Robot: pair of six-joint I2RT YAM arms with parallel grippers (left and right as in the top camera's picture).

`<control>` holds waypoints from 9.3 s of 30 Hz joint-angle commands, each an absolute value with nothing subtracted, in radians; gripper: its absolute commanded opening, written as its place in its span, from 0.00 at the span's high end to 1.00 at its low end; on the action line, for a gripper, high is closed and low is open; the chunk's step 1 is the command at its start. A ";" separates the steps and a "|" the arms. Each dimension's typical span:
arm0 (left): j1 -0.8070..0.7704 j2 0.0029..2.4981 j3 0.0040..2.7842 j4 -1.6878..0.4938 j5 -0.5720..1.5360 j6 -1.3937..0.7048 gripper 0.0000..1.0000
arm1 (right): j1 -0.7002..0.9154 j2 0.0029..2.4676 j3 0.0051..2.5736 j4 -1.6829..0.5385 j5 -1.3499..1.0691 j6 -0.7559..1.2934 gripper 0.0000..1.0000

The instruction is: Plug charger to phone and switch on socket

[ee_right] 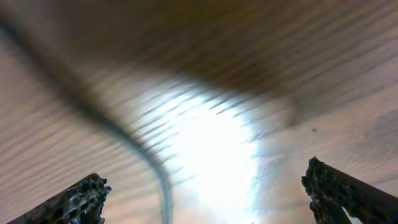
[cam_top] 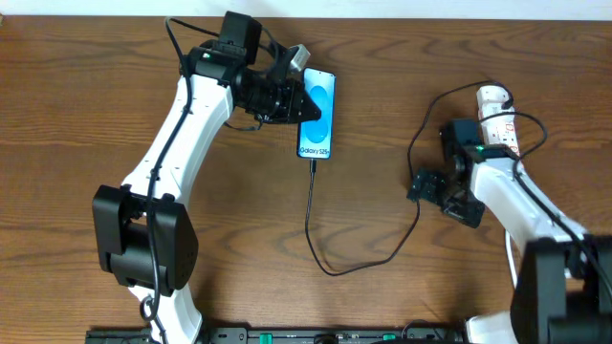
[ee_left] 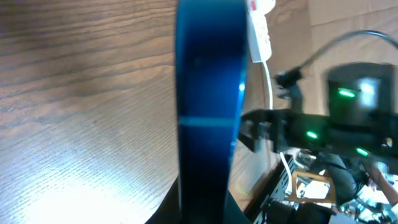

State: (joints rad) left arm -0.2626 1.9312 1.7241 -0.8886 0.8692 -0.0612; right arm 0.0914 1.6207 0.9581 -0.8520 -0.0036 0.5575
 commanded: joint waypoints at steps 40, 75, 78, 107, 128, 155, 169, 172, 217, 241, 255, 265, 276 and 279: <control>-0.347 2.263 1.705 -0.835 0.877 -0.197 0.93 | 0.093 1.320 0.974 -0.842 -0.202 0.448 0.01; -0.355 2.269 1.666 -0.787 0.773 -0.205 0.93 | 0.094 1.320 0.974 -0.846 -0.220 0.463 0.01; -0.355 2.269 1.658 -0.778 0.773 -0.204 0.92 | 0.094 1.320 0.974 -0.846 -0.220 0.463 0.01; -0.355 2.269 1.657 -0.776 0.677 -0.204 0.54 | 0.094 1.320 0.973 -0.850 -0.220 0.463 0.01; -0.339 2.261 1.661 -0.812 0.586 -0.206 0.11 | 0.093 1.320 0.971 -0.846 -0.220 0.463 0.01; -0.295 1.819 1.660 -0.937 -0.019 -0.312 0.09 | 0.022 1.534 1.340 -1.145 0.029 0.480 0.01; -0.298 1.820 1.660 -0.937 -0.009 -0.320 0.09 | -0.197 1.680 1.435 -0.922 0.125 0.595 0.01; -0.298 1.820 1.660 -0.938 -0.009 -0.319 0.09 | -0.254 1.705 1.435 -0.899 0.124 0.629 0.01; -0.298 1.820 1.660 -0.938 -0.009 -0.320 0.09 | -0.426 2.035 1.477 -0.645 0.064 0.745 0.01; -0.298 1.820 1.660 -0.938 -0.009 -0.320 0.09 | -0.425 2.108 1.477 -0.620 0.010 0.736 0.01; -0.298 1.820 1.660 -0.938 -0.009 -0.319 0.09 | -0.425 2.127 1.477 -0.631 -0.095 0.709 0.01; -0.298 1.820 1.660 -0.938 -0.009 -0.320 0.09 | -0.424 2.127 1.477 -0.667 -0.097 0.709 0.01; -0.298 1.820 1.660 -0.937 -0.009 -0.320 0.09 | -0.418 2.127 1.477 -0.690 -0.119 0.702 0.01; -0.298 1.820 1.660 -0.938 -0.009 -0.320 0.09 | -0.411 2.127 1.477 -0.693 -0.119 0.701 0.01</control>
State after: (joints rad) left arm -0.2962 1.8141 1.6638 -0.9352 0.0116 -0.3149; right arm -0.4347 2.1010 1.4849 -0.6670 -0.0692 0.7269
